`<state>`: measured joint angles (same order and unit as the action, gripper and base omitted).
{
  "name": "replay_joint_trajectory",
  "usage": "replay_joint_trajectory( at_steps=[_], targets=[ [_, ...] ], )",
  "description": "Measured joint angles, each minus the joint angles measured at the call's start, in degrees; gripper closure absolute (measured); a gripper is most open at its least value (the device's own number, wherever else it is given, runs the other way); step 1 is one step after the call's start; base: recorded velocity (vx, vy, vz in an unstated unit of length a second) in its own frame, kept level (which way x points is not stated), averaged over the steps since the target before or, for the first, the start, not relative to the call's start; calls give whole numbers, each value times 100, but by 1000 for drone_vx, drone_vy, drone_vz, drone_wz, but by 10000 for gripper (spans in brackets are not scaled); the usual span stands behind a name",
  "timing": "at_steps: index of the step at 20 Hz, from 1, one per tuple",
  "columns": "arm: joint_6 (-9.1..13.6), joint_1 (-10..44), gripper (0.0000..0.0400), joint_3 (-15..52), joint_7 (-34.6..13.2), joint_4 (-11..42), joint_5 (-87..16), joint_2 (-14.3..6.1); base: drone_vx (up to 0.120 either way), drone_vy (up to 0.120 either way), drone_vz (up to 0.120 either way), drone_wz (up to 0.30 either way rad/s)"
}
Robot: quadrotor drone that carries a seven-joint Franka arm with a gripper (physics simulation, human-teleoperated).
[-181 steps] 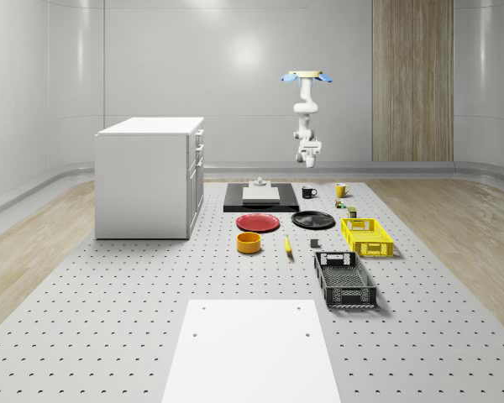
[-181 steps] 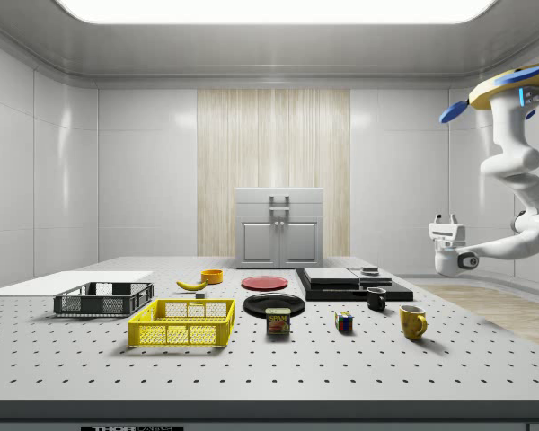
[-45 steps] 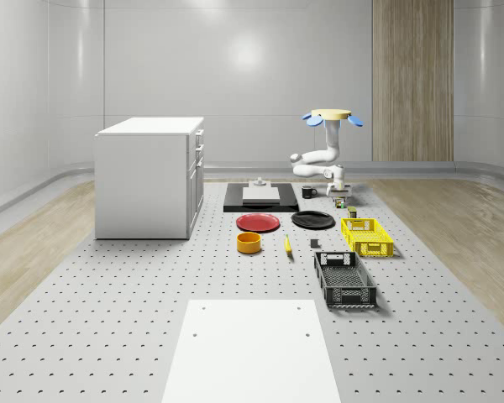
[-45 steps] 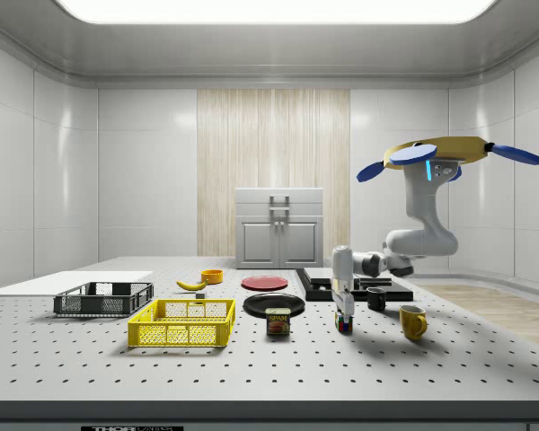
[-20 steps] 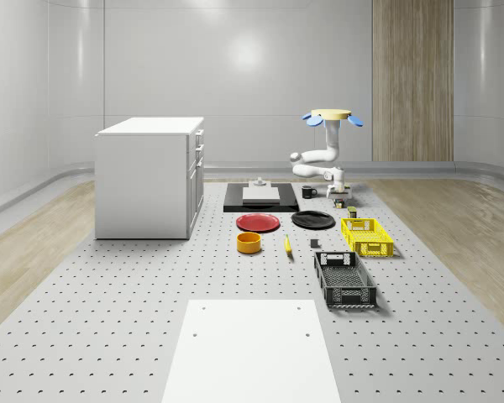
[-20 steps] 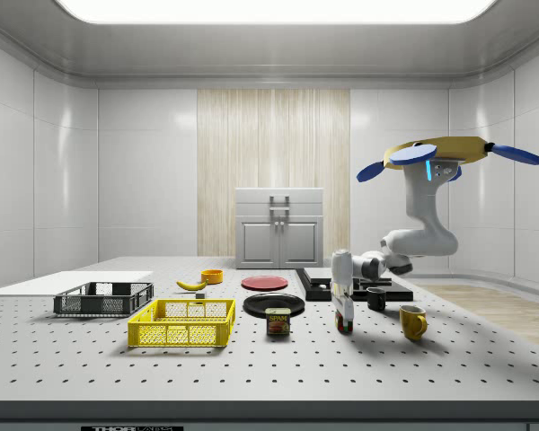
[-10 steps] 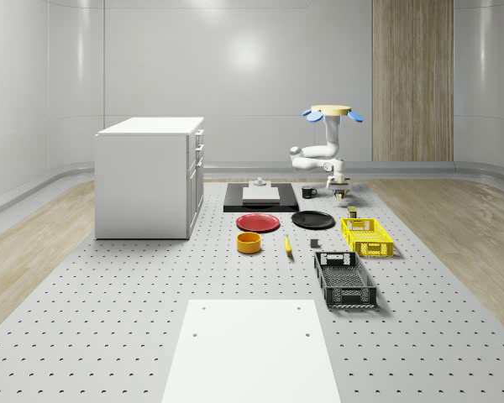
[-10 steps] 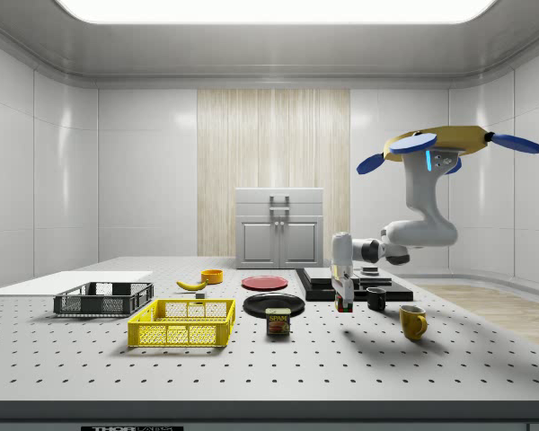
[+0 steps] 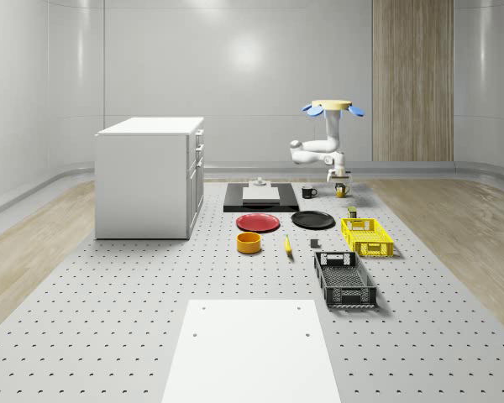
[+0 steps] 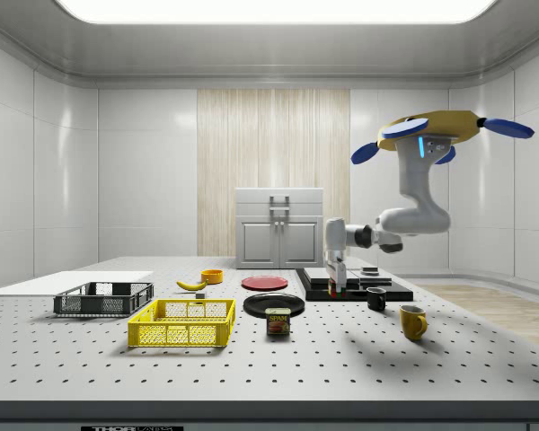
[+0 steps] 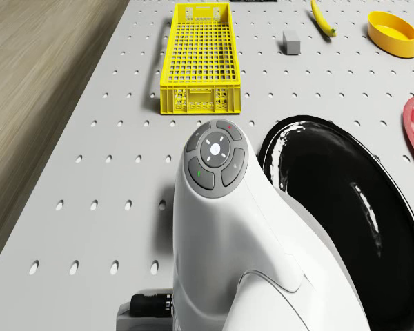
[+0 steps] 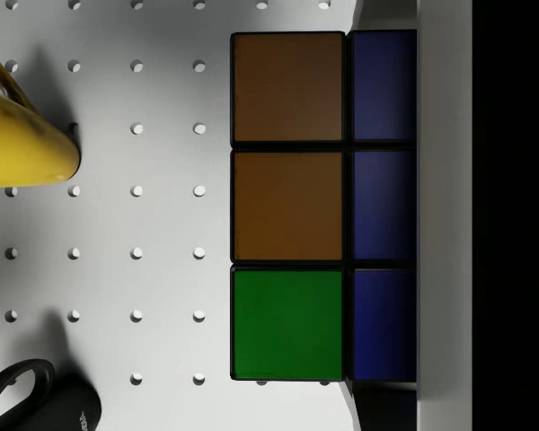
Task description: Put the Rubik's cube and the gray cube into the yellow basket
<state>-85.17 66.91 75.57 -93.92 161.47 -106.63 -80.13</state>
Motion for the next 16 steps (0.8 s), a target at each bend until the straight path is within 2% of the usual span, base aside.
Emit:
replay_joint_trajectory(
  at_steps=[16],
  targets=[
    [-200, 61, 75, 50, -53, -9, 116, -223, 120, 0, 0, 0]
  ],
)
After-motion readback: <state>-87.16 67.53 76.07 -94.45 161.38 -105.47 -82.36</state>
